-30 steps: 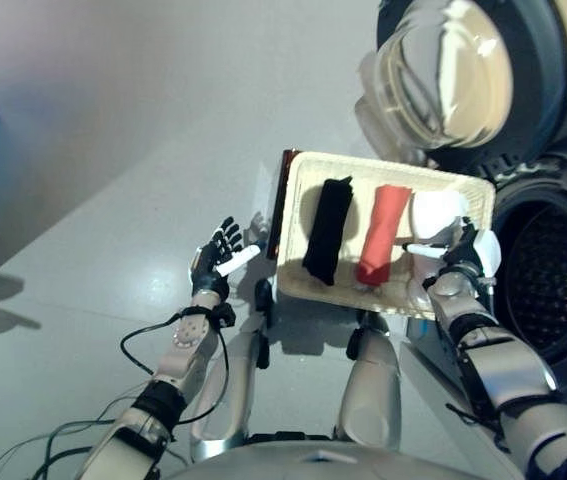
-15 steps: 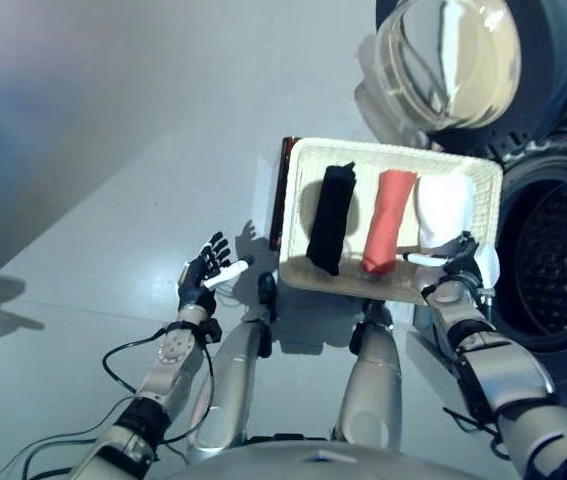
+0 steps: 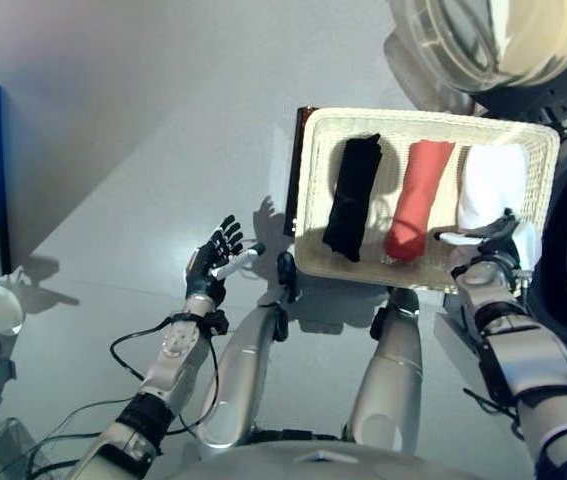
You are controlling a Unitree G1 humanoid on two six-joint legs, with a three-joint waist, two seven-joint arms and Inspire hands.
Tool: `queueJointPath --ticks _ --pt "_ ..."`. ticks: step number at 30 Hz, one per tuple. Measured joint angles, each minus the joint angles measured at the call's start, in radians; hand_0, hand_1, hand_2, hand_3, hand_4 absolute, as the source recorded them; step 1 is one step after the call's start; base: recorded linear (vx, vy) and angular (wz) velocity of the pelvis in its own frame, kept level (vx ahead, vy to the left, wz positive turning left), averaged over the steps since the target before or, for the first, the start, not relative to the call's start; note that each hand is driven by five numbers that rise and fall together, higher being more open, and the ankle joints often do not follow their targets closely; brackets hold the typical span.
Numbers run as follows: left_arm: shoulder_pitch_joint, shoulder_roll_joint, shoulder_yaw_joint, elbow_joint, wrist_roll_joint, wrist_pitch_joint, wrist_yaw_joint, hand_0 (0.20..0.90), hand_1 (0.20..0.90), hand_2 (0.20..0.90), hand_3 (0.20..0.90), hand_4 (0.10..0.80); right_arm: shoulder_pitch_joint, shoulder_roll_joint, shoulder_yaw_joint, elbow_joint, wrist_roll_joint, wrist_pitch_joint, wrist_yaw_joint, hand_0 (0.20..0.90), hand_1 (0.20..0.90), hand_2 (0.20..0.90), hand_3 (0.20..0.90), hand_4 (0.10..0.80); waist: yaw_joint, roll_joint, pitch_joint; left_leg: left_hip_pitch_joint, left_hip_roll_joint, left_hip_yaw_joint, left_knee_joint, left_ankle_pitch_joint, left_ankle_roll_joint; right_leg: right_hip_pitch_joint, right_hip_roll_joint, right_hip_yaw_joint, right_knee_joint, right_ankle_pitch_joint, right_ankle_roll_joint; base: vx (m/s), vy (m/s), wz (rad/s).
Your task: Pick up the clothes and place them into the washing machine
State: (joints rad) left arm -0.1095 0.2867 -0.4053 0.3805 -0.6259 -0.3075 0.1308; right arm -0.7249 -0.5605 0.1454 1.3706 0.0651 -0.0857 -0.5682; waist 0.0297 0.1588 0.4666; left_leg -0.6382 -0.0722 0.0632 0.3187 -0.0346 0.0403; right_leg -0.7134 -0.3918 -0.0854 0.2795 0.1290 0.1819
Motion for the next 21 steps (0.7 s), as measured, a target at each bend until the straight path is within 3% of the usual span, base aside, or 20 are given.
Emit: queueJointPath --ticks 8,9,10,11,12,21 --pt "0.007 0.013 0.003 -0.110 -0.015 -0.002 0.001 0.900 0.900 0.900 0.900 0.800 -0.044 -0.050 0.000 0.017 0.000 -0.005 -0.034 0.900 0.900 0.900 0.900 0.800 0.007 0.003 0.002 -0.130 -0.001 0.003 0.121 -0.037 -0.011 -0.163 -0.012 0.055 0.174 -0.067 -0.007 -0.040 -0.001 0.06" --pt "0.009 0.019 0.003 -0.129 -0.015 -0.002 0.000 0.900 0.900 0.900 0.900 0.800 -0.048 -0.058 0.000 0.016 0.000 -0.007 -0.041 0.834 0.834 0.834 0.834 0.753 0.008 0.003 0.002 -0.147 -0.001 0.004 0.135 -0.040 -0.012 -0.182 -0.011 0.062 0.187 -0.070 -0.006 0.000 0.000 0.00" --pt "0.011 0.028 0.003 -0.147 -0.015 -0.002 -0.002 0.900 0.900 0.900 0.900 0.800 -0.055 -0.063 0.000 0.015 0.000 -0.014 -0.045 0.348 0.348 0.348 0.348 0.406 0.008 0.003 0.002 -0.166 0.000 0.005 0.150 -0.046 -0.010 -0.204 -0.009 0.072 0.202 -0.073 -0.005 0.000 0.000 0.00" --pt "0.011 0.029 0.004 -0.154 -0.016 -0.003 -0.002 0.900 0.900 0.900 0.900 0.800 -0.059 -0.064 0.000 0.015 0.000 -0.022 -0.048 0.348 0.348 0.348 0.348 0.406 0.008 0.002 0.002 -0.177 0.001 0.009 0.164 -0.050 -0.010 -0.213 -0.009 0.076 0.209 -0.074 -0.005 0.000 0.000 0.00" --pt "0.011 0.029 0.003 -0.155 -0.018 -0.003 -0.001 0.900 0.900 0.900 0.900 0.800 -0.059 -0.065 0.001 0.014 -0.001 -0.025 -0.050 0.200 0.200 0.200 0.200 0.300 0.008 0.002 0.002 -0.183 0.003 0.012 0.172 -0.053 -0.008 -0.219 -0.008 0.080 0.210 -0.076 -0.003 0.001 -0.008 -0.05" --pt "0.039 0.030 0.003 -0.153 -0.020 -0.003 -0.001 0.900 0.900 0.900 0.900 0.800 -0.093 -0.079 0.015 0.039 -0.043 -0.008 -0.045 0.200 0.200 0.200 0.200 0.300 0.013 0.003 0.001 -0.193 0.007 0.015 0.184 -0.054 -0.007 -0.230 0.005 0.101 0.210 -0.076 -0.001 -0.002 -0.025 -0.03"
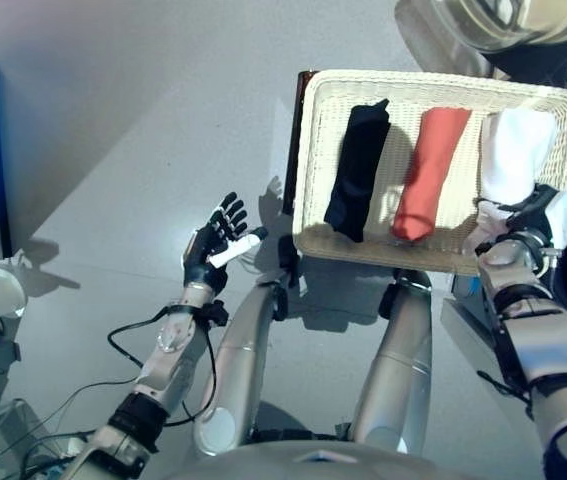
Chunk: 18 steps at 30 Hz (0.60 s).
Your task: Pick up the clothes and place them into the washing machine
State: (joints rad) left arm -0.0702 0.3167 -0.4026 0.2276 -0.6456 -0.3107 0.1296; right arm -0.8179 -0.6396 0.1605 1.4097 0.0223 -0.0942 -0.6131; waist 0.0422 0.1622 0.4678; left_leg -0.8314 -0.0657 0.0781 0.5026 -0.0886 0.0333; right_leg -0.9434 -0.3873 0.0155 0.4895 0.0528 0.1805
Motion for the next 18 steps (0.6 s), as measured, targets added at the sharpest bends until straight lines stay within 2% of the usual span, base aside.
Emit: queueJointPath --ticks 4,11,13,18 --pt "0.003 0.000 0.000 0.003 0.000 0.000 0.001 0.900 0.900 0.900 0.900 0.800 -0.008 -0.012 -0.011 0.014 0.000 0.008 0.045 0.200 0.200 0.200 0.200 0.300 0.007 0.005 -0.003 0.000 0.001 -0.001 -0.001 0.002 -0.007 -0.007 0.001 0.000 0.016 0.002 -0.009 -0.003 -0.012 0.02" --pt "-0.003 0.000 0.000 0.024 0.001 0.000 0.001 0.900 0.900 0.900 0.900 0.800 -0.015 -0.015 -0.042 0.015 0.034 0.007 0.073 0.200 0.200 0.200 0.200 0.300 0.006 0.010 -0.006 0.022 0.001 0.000 -0.002 0.004 -0.003 0.011 0.001 -0.003 0.016 0.002 -0.010 0.006 -0.002 -0.01" --pt "-0.006 -0.002 0.001 0.045 0.001 0.000 0.003 0.900 0.900 0.900 0.900 0.800 0.008 -0.004 -0.085 -0.015 0.092 0.004 0.084 0.200 0.200 0.200 0.200 0.300 0.007 0.012 -0.007 0.043 0.001 0.001 -0.006 0.004 -0.003 0.032 0.002 -0.003 0.011 0.001 -0.010 0.031 -0.012 -0.06" --pt "-0.012 -0.008 0.010 0.049 0.001 -0.001 0.025 0.900 0.900 0.900 0.900 0.800 0.083 0.074 -0.229 -0.150 0.371 -0.084 0.095 0.200 0.200 0.200 0.200 0.300 -0.004 0.020 -0.012 0.061 0.002 0.003 -0.019 0.001 -0.009 0.049 0.005 -0.002 -0.004 0.000 -0.007 0.012 -0.004 -0.03"
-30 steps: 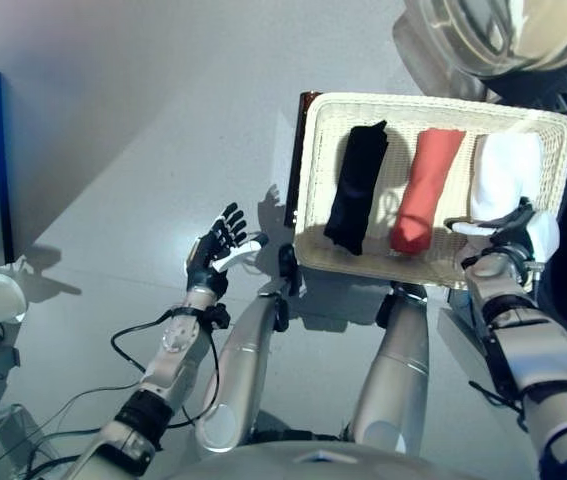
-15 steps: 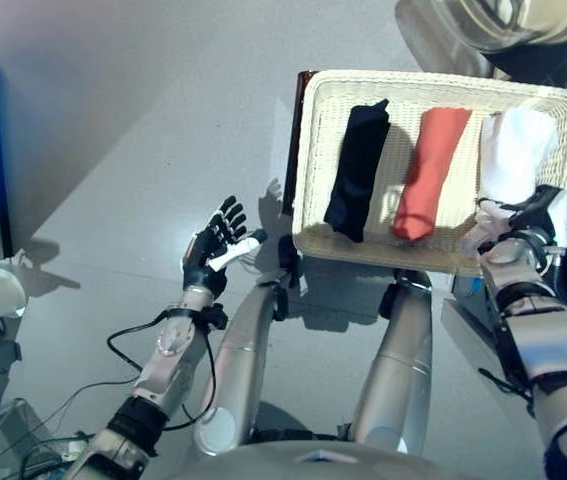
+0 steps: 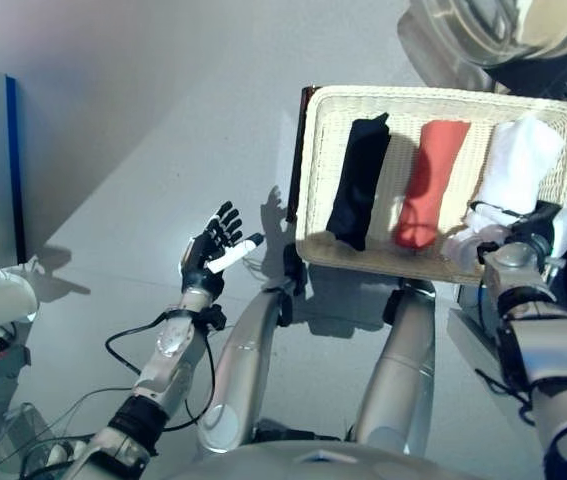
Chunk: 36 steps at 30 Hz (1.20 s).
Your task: Pick up the clothes and place them into the washing machine
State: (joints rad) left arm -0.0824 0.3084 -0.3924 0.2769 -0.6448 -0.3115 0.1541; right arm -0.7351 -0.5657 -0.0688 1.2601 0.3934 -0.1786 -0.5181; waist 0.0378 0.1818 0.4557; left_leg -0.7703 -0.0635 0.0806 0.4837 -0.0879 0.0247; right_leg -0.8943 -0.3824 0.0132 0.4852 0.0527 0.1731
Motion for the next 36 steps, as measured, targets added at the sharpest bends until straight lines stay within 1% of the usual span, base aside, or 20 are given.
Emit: queueJointPath --ticks 1,2,5,7,8,10,13,16,19,23,26,30,32,36 --pt "0.001 -0.001 0.000 0.000 0.000 0.000 0.002 0.900 0.900 0.900 0.900 0.800 0.030 0.040 -0.058 -0.061 0.105 -0.037 0.015 0.200 0.200 0.200 0.200 0.300 -0.016 0.000 0.000 0.001 0.002 0.001 -0.003 0.000 -0.001 0.001 0.003 0.001 -0.006 0.001 0.000 0.013 -0.005 -0.05" --pt "0.002 -0.002 -0.001 0.001 0.000 0.000 0.005 0.900 0.900 0.900 0.900 0.800 0.041 0.072 -0.079 -0.088 0.172 -0.070 0.025 0.200 0.200 0.200 0.200 0.300 -0.025 0.000 0.000 0.003 0.005 0.001 -0.006 0.000 -0.001 0.008 0.009 0.000 -0.017 0.007 0.000 0.017 -0.008 -0.10" --pt "0.005 -0.025 0.000 0.011 -0.002 0.001 0.005 0.900 0.900 0.900 0.900 0.800 0.090 0.125 -0.120 -0.152 0.337 -0.124 0.065 0.200 0.200 0.200 0.200 0.300 -0.028 0.000 0.000 0.034 0.017 0.008 -0.028 0.005 0.003 0.049 0.025 -0.001 -0.071 0.033 0.003 0.023 -0.003 -0.19" --pt "0.011 -0.044 0.001 0.020 -0.018 0.000 0.003 0.900 0.900 0.900 0.900 0.800 0.128 0.157 -0.130 -0.201 0.419 -0.172 0.079 0.200 0.200 0.200 0.200 0.300 -0.045 -0.001 0.001 0.068 0.017 0.010 -0.050 0.005 0.004 0.084 0.027 -0.003 -0.096 0.037 0.006 0.024 -0.020 -0.12" --pt "0.012 -0.047 0.001 0.022 -0.021 0.000 0.002 0.900 0.900 0.900 0.900 0.800 0.137 0.165 -0.135 -0.219 0.433 -0.177 0.085 0.200 0.200 0.200 0.200 0.300 -0.050 -0.001 0.001 0.074 0.017 0.011 -0.055 0.005 0.004 0.090 0.028 -0.003 -0.103 0.038 0.008 0.026 -0.014 -0.09" --pt "0.019 -0.066 0.020 0.028 -0.039 0.000 -0.001 0.900 0.900 0.900 0.900 0.800 0.173 0.191 -0.144 -0.308 0.499 -0.224 0.094 0.200 0.200 0.200 0.200 0.300 -0.067 -0.001 0.001 0.097 0.018 0.017 -0.080 0.008 0.004 0.108 0.030 -0.003 -0.125 0.042 0.008 0.030 0.009 -0.11" --pt "0.022 -0.071 0.034 0.033 -0.047 0.000 -0.002 0.900 0.900 0.900 0.900 0.800 0.153 0.236 -0.212 -0.362 0.628 -0.299 0.127 0.200 0.200 0.200 0.200 0.300 -0.083 -0.001 0.001 0.128 0.018 0.021 -0.114 0.015 0.003 0.126 0.032 -0.003 -0.142 0.044 0.009 0.040 0.010 -0.08" --pt "0.022 -0.077 0.029 0.037 -0.070 0.000 -0.003 0.900 0.900 0.900 0.900 0.800 0.112 0.266 -0.313 -0.376 0.827 -0.381 0.173 0.200 0.200 0.200 0.200 0.300 -0.083 -0.001 0.001 0.156 0.017 0.021 -0.140 0.020 0.000 0.140 0.033 -0.002 -0.144 0.045 0.012 0.040 0.031 -0.07" --pt "0.022 -0.076 0.027 0.041 -0.085 0.002 -0.016 0.900 0.900 0.900 0.900 0.800 0.067 0.258 -0.366 -0.359 0.941 -0.417 0.191 0.200 0.200 0.200 0.200 0.300 -0.082 -0.001 0.000 0.164 0.015 0.022 -0.154 0.023 -0.002 0.139 0.032 -0.002 -0.146 0.044 0.011 0.041 0.036 -0.02" --pt "0.028 -0.074 0.026 0.041 -0.103 0.003 -0.027 0.900 0.900 0.900 0.900 0.800 -0.007 0.230 -0.443 -0.280 1.027 -0.436 0.186 0.200 0.200 0.200 0.200 0.300 -0.078 0.000 0.000 0.180 0.013 0.024 -0.179 0.033 -0.003 0.147 0.033 -0.001 -0.156 0.045 0.011 0.040 0.010 -0.03" --pt "0.041 -0.070 0.025 0.039 -0.105 0.004 -0.044 0.900 0.900 0.900 0.900 0.800 -0.046 0.166 -0.487 -0.203 1.051 -0.436 0.177 0.200 0.200 0.200 0.200 0.300 -0.074 0.005 -0.004 0.189 0.012 0.024 -0.194 0.039 -0.003 0.153 0.032 -0.002 -0.160 0.042 0.007 0.044 0.008 0.04" --pt "0.048 -0.057 0.019 0.040 -0.105 0.007 -0.057 0.900 0.900 0.900 0.900 0.800 -0.086 0.010 -0.530 -0.096 1.069 -0.434 0.124 0.200 0.200 0.200 0.200 0.300 -0.050 0.021 -0.015 0.189 0.006 0.024 -0.215 0.050 -0.001 0.149 0.028 -0.001 -0.172 0.049 0.017 0.019 0.008 0.03" --pt "0.058 -0.053 0.018 0.038 -0.105 0.008 -0.064 0.900 0.900 0.900 0.900 0.800 -0.094 -0.067 -0.547 -0.074 1.069 -0.432 0.097 0.200 0.200 0.200 0.200 0.300 -0.049 0.033 -0.023 0.193 -0.002 0.023 -0.229 0.055 0.001 0.148 0.022 -0.001 -0.175 0.049 0.019 0.033 -0.010 0.05" --pt "0.061 -0.044 0.017 0.034 -0.105 0.009 -0.068 0.900 0.900 0.900 0.900 0.800 -0.110 -0.169 -0.572 -0.048 1.069 -0.432 0.051 0.200 0.200 0.200 0.200 0.300 -0.047 0.050 -0.035 0.204 -0.008 0.024 -0.253 0.064 0.003 0.148 0.017 0.000 -0.177 0.049 0.021 0.019 -0.001 0.01"
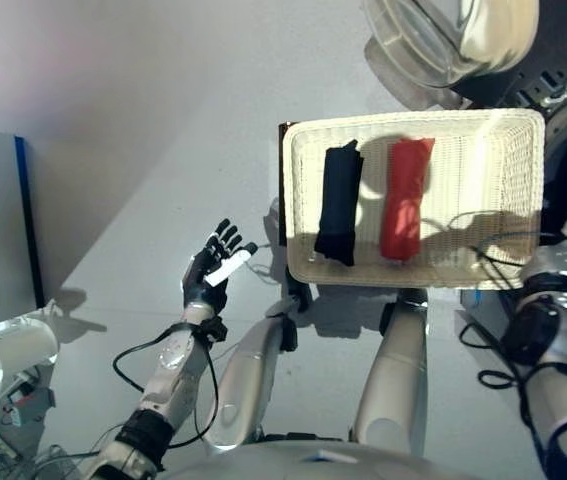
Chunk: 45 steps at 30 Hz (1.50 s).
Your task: Pick up the clothes and place them into the washing machine
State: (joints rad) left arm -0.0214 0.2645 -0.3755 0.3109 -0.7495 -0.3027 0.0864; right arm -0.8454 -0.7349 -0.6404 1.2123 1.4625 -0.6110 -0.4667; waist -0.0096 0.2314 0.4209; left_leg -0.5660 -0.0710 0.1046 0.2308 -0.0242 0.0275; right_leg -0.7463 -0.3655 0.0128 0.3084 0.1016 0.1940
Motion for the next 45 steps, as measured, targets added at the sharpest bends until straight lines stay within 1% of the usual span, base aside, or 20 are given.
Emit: queueJointPath --ticks 3,4,5,6,7,14,17,20,22,24,25,27,29,31,34,36,38,42,44,45 --pt "0.000 0.006 -0.002 -0.011 0.000 0.003 0.000 0.900 0.900 0.900 0.900 0.800 -0.009 -0.037 -0.006 0.003 0.000 -0.001 -0.037 0.200 0.200 0.200 0.200 0.300 -0.003 0.004 -0.003 0.000 0.000 0.002 -0.008 0.003 -0.001 -0.008 0.001 0.003 0.002 -0.001 0.000 0.026 0.005 -0.03" --pt "0.000 0.011 -0.004 -0.020 0.000 0.010 0.000 0.900 0.900 0.900 0.900 0.800 -0.017 -0.053 -0.024 0.011 -0.001 -0.001 -0.055 0.200 0.200 0.200 0.200 0.300 -0.002 0.006 -0.004 -0.001 0.000 0.004 -0.011 0.004 -0.002 -0.014 0.001 0.004 0.004 -0.002 -0.002 0.026 0.008 -0.06" --pt "0.000 0.014 -0.009 -0.027 -0.001 0.014 0.001 0.900 0.900 0.900 0.900 0.800 -0.019 -0.061 -0.024 0.026 -0.003 -0.001 -0.068 0.406 0.406 0.406 0.406 0.447 -0.002 0.007 -0.005 -0.001 0.000 0.004 -0.011 0.004 -0.002 -0.016 0.002 0.005 0.006 -0.003 -0.003 -0.017 0.000 -0.04" --pt "0.000 0.018 -0.017 -0.032 -0.001 0.014 0.001 0.900 0.900 0.900 0.900 0.800 -0.020 -0.063 -0.020 0.033 -0.005 -0.001 -0.083 0.406 0.406 0.406 0.406 0.447 -0.001 0.008 -0.006 -0.001 0.000 0.004 -0.012 0.004 -0.002 -0.016 0.002 0.005 0.006 -0.004 -0.003 0.000 0.000 0.00" --pt "0.000 0.020 -0.027 -0.035 -0.001 0.014 0.000 0.900 0.900 0.900 0.900 0.800 -0.022 -0.063 -0.021 0.042 -0.004 -0.001 -0.090 0.900 0.900 0.900 0.900 0.800 -0.001 0.010 -0.007 -0.001 0.000 0.004 -0.014 0.004 -0.003 -0.018 0.002 0.005 0.006 -0.004 -0.003 0.000 0.000 0.00" --pt "-0.001 0.019 -0.035 -0.037 -0.006 0.014 0.005 0.900 0.900 0.900 0.900 0.800 -0.047 -0.054 0.012 0.040 -0.002 0.001 -0.094 0.900 0.900 0.900 0.900 0.800 -0.003 0.014 -0.010 -0.004 -0.002 0.011 -0.027 0.008 -0.004 -0.047 0.009 0.030 0.017 -0.005 -0.003 0.007 -0.007 -0.06" --pt "-0.002 0.018 -0.034 -0.037 -0.007 0.014 0.008 0.900 0.900 0.900 0.900 0.800 -0.046 -0.016 0.025 0.025 -0.002 -0.001 -0.071 0.900 0.900 0.900 0.900 0.800 -0.007 0.014 -0.010 -0.004 0.001 0.010 -0.023 0.006 -0.007 -0.048 0.012 0.031 0.023 -0.009 -0.007 0.006 -0.002 -0.01" --pt "-0.002 0.013 -0.033 -0.036 -0.010 0.014 0.019 0.900 0.900 0.900 0.900 0.800 -0.042 0.049 0.064 -0.006 -0.003 -0.002 -0.049 0.900 0.900 0.900 0.900 0.800 -0.013 0.013 -0.009 -0.004 0.005 0.008 -0.014 0.004 -0.012 -0.049 0.016 0.031 0.036 -0.015 -0.010 0.000 0.000 0.00" --pt "-0.003 0.012 -0.032 -0.036 -0.009 0.013 0.026 0.900 0.900 0.900 0.900 0.800 -0.039 0.109 0.122 -0.021 -0.012 0.003 -0.025 0.900 0.900 0.900 0.900 0.800 -0.017 0.013 -0.009 -0.015 0.010 0.003 0.021 -0.010 -0.015 -0.051 0.020 0.032 0.056 -0.023 -0.013 -0.051 -0.021 0.01" --pt "-0.005 0.010 -0.028 -0.036 -0.009 0.012 0.032 0.900 0.900 0.900 0.900 0.800 -0.015 0.174 0.201 -0.060 -0.062 0.005 0.004 0.900 0.900 0.900 0.900 0.800 -0.022 0.006 -0.005 -0.043 0.026 0.002 0.080 -0.036 -0.019 -0.060 0.032 0.033 0.079 -0.032 -0.019 -0.054 -0.014 -0.02" --pt "-0.006 0.009 -0.027 -0.035 -0.009 0.012 0.034 0.900 0.900 0.900 0.900 0.800 -0.004 0.196 0.218 -0.081 -0.085 0.010 0.014 0.900 0.900 0.900 0.900 0.800 -0.023 0.003 -0.005 -0.054 0.029 0.001 0.101 -0.045 -0.020 -0.068 0.034 0.034 0.091 -0.036 -0.021 -0.047 -0.009 -0.05" --pt "-0.006 0.008 -0.028 -0.035 -0.009 0.012 0.035 0.900 0.900 0.900 0.900 0.800 0.020 0.221 0.295 -0.098 -0.145 0.050 0.032 0.900 0.900 0.900 0.900 0.800 -0.024 -0.007 0.001 -0.075 0.042 0.001 0.148 -0.064 -0.023 -0.076 0.044 0.034 0.111 -0.042 -0.027 -0.059 -0.030 -0.07" --pt "-0.003 0.008 -0.015 -0.034 -0.008 0.011 0.036 0.900 0.900 0.900 0.900 0.800 0.073 0.247 0.370 -0.143 -0.255 0.085 0.032 0.900 0.900 0.900 0.900 0.800 -0.031 -0.033 0.011 -0.090 0.051 0.001 0.199 -0.088 -0.025 -0.088 0.049 0.041 0.150 -0.063 -0.034 -0.067 -0.038 -0.09" --pt "0.000 0.008 0.008 -0.033 -0.006 0.011 0.035 0.900 0.900 0.900 0.900 0.800 0.139 0.249 0.450 -0.182 -0.397 0.131 0.029 0.900 0.900 0.900 0.900 0.800 -0.032 -0.063 0.023 -0.110 0.062 -0.003 0.254 -0.113 -0.029 -0.101 0.056 0.042 0.187 -0.084 -0.039 -0.054 -0.042 -0.04" --pt "0.006 0.007 0.041 -0.031 -0.005 0.010 0.038 0.900 0.900 0.900 0.900 0.800 0.169 0.249 0.496 -0.205 -0.546 0.170 0.025 0.900 0.900 0.900 0.900 0.800 -0.036 -0.087 0.036 -0.140 0.075 -0.004 0.307 -0.137 -0.031 -0.119 0.066 0.045 0.223 -0.093 -0.042 -0.033 -0.022 -0.04" --pt "0.015 0.008 0.061 -0.031 -0.003 0.009 0.044 0.900 0.900 0.900 0.900 0.800 0.206 0.260 0.534 -0.260 -0.638 0.197 -0.002 0.900 0.900 0.900 0.900 0.800 -0.041 -0.102 0.045 -0.147 0.081 -0.008 0.338 -0.153 -0.033 -0.124 0.069 0.046 0.244 -0.104 -0.045 -0.021 -0.014 -0.06" --pt "0.024 0.008 0.069 -0.029 0.008 0.007 0.046 0.900 0.900 0.900 0.900 0.800 0.230 0.266 0.591 -0.293 -0.752 0.228 -0.023 0.900 0.900 0.900 0.900 0.800 -0.041 -0.106 0.046 -0.158 0.091 -0.012 0.363 -0.164 -0.033 -0.124 0.074 0.043 0.251 -0.106 -0.045 -0.013 -0.007 -0.03" --pt "0.024 0.007 0.095 -0.027 0.040 0.001 0.057 0.900 0.900 0.900 0.900 0.800 0.269 0.310 0.709 -0.414 -0.984 0.286 -0.059 0.900 0.900 0.900 0.900 0.800 -0.042 -0.114 0.050 -0.159 0.093 -0.020 0.375 -0.165 -0.034 -0.116 0.078 0.036 0.255 -0.107 -0.047 -0.004 0.002 0.01" --pt "0.022 0.006 0.098 -0.027 0.049 -0.011 0.062 0.900 0.900 0.900 0.900 0.800 0.262 0.332 0.732 -0.415 -1.035 0.288 -0.058 0.900 0.900 0.900 0.900 0.800 -0.035 -0.114 0.050 -0.159 0.093 -0.020 0.379 -0.167 -0.033 -0.116 0.077 0.036 0.254 -0.107 -0.047 0.000 0.000 0.00" --pt "0.022 0.006 0.101 -0.027 0.054 -0.013 0.070 0.900 0.900 0.900 0.900 0.800 0.255 0.370 0.738 -0.416 -1.070 0.299 -0.069 0.900 0.900 0.900 0.900 0.800 -0.034 -0.116 0.050 -0.159 0.093 -0.020 0.379 -0.167 -0.033 -0.114 0.077 0.035 0.252 -0.107 -0.047 0.000 0.000 0.00"
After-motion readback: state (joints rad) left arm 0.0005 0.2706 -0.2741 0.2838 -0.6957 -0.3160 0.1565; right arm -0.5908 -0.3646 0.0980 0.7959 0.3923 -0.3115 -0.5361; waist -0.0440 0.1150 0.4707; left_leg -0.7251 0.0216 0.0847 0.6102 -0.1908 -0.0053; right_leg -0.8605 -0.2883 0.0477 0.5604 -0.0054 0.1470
